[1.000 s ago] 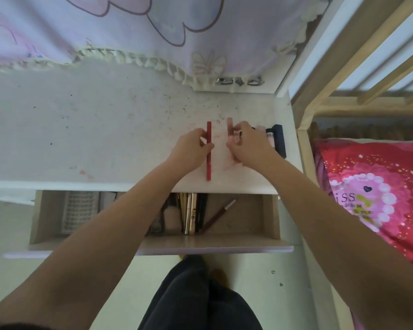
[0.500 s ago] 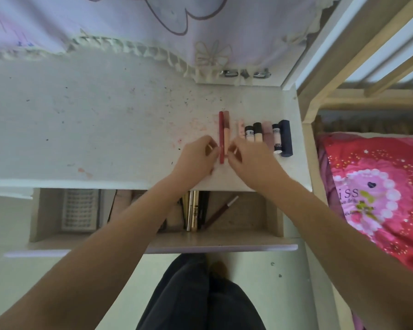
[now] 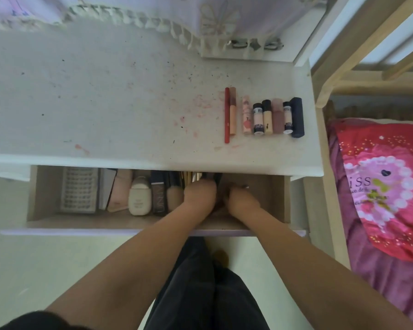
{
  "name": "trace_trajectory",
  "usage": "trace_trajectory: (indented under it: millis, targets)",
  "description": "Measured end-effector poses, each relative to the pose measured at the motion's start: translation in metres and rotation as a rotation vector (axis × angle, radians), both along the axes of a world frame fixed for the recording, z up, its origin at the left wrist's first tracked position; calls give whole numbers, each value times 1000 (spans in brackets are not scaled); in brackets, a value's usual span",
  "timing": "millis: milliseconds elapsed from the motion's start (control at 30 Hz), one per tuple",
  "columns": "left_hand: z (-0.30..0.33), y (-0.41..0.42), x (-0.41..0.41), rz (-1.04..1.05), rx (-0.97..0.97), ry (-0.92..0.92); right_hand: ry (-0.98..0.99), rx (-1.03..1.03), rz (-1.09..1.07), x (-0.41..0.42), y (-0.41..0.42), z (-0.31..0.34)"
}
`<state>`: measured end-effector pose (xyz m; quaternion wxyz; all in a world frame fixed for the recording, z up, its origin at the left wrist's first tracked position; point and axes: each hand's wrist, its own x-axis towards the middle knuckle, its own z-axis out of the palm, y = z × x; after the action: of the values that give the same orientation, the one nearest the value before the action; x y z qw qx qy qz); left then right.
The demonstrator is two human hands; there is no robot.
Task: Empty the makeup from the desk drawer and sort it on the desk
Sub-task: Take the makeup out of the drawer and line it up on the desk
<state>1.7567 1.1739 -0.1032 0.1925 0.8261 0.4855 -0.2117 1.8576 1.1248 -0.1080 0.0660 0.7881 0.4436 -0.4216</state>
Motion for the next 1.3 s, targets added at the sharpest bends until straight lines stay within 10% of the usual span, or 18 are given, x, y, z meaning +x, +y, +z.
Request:
trace_trajectory:
  millis: [300,500,700,833,967,1300]
  targets:
    - [-3,-14,8,-74,-47,22,-75,42,-301,17,-5,1]
    - [24,3,-2,-102,-127,1,240,48,-412,30,-6,41]
    - [107,23,-41,-152,-403,-150,492,-97,-112,59,-7,128]
    - [145,75,-48,107,-355,-355,543,176,-38,61,39,169]
    - [129,120,-20,295,-99,-470,252,525,34,43,107,155]
    - [108,135,30,363,18,-500,-469,529,404,44,155,116]
